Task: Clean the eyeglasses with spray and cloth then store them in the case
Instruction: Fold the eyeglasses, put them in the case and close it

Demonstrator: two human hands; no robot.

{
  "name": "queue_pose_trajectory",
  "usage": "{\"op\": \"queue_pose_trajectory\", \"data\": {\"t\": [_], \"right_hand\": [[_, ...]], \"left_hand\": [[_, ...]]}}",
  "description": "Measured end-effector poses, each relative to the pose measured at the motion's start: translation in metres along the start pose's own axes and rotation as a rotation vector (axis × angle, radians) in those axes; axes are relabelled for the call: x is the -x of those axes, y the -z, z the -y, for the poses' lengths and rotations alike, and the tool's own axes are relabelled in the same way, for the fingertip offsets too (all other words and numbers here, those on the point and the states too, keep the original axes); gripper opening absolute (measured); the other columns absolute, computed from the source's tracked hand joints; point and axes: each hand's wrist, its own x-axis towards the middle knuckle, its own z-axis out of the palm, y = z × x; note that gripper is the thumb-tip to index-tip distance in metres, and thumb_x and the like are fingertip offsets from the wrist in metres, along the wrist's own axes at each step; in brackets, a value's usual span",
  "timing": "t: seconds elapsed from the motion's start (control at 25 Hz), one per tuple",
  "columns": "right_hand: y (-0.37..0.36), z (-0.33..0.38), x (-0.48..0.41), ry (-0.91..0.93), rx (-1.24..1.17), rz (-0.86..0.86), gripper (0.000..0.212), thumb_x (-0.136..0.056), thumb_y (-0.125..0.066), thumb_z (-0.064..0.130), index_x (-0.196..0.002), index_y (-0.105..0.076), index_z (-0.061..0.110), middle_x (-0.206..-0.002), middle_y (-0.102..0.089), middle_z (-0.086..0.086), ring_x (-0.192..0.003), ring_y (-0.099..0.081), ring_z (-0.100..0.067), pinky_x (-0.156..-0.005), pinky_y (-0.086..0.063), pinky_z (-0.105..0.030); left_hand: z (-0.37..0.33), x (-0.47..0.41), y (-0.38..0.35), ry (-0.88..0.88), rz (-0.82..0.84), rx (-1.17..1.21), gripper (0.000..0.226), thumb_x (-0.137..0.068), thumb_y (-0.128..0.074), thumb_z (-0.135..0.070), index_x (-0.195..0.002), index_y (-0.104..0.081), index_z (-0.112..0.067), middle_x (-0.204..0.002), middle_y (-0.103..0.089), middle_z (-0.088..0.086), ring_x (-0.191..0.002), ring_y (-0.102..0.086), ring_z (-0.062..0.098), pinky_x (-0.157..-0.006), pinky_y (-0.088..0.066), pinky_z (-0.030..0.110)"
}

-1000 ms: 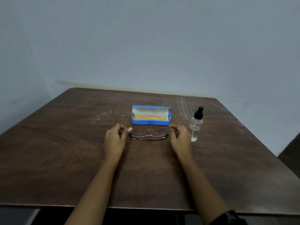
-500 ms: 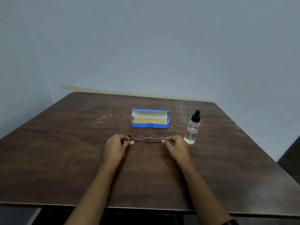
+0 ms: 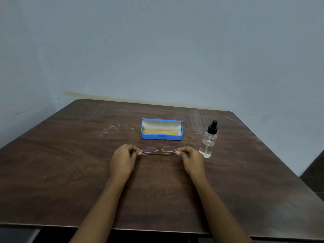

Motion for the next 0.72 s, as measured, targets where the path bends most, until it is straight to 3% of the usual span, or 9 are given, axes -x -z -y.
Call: {"op": "queue_pose_trajectory", "data": {"t": [0.12,0.24,0.36,0.52,0.72], "right_hand": [[-0.004,0.003,0.003,-0.076,-0.305,-0.014,0.008,-0.084,-0.061,0.007,-0.089,-0.067,0.003,-0.072,-0.065,-0.001,-0.061,-0.054,-0.007,-0.059,-0.046,-0.016],[-0.009,0.009,0.007,-0.171,-0.746,-0.017,0.010,-0.082,-0.060,-0.001,-0.091,-0.064,0.000,-0.074,-0.064,-0.004,-0.064,-0.057,-0.009,-0.059,-0.051,-0.013],[-0.012,0.017,0.008,-0.289,-1.037,0.015,0.009,-0.080,-0.060,-0.004,-0.088,-0.063,0.001,-0.075,-0.064,-0.003,-0.066,-0.057,-0.009,-0.057,-0.052,-0.013],[-0.021,0.027,0.012,-0.332,-1.090,0.042,0.010,-0.081,-0.059,-0.005,-0.077,-0.062,0.004,-0.071,-0.062,-0.005,-0.064,-0.055,-0.010,-0.054,-0.051,-0.012],[-0.030,0.036,0.011,-0.314,-1.034,-0.026,0.007,-0.082,-0.061,0.003,-0.080,-0.065,0.008,-0.073,-0.061,-0.003,-0.064,-0.053,-0.009,-0.052,-0.046,-0.014]], "left_hand": [[-0.001,0.001,0.000,-0.036,-0.037,-0.011,0.005,-0.082,-0.063,-0.018,-0.078,-0.065,-0.021,-0.091,-0.064,-0.002,-0.088,-0.055,0.019,-0.072,-0.042,0.033],[-0.002,0.001,0.001,-0.072,-0.077,0.007,0.006,-0.083,-0.063,-0.018,-0.078,-0.065,-0.021,-0.087,-0.063,-0.003,-0.083,-0.052,0.017,-0.069,-0.037,0.030],[-0.002,0.001,0.001,-0.088,-0.064,0.041,0.007,-0.082,-0.064,-0.017,-0.076,-0.065,-0.020,-0.082,-0.062,-0.005,-0.080,-0.051,0.016,-0.068,-0.037,0.030],[-0.003,0.000,-0.001,-0.068,-0.030,0.094,0.007,-0.080,-0.065,-0.014,-0.075,-0.068,-0.019,-0.082,-0.063,-0.003,-0.081,-0.054,0.019,-0.071,-0.042,0.034],[-0.003,0.000,0.000,-0.078,0.011,0.131,0.011,-0.075,-0.070,-0.014,-0.070,-0.069,-0.023,-0.075,-0.064,-0.007,-0.078,-0.058,0.017,-0.070,-0.044,0.033]]}}
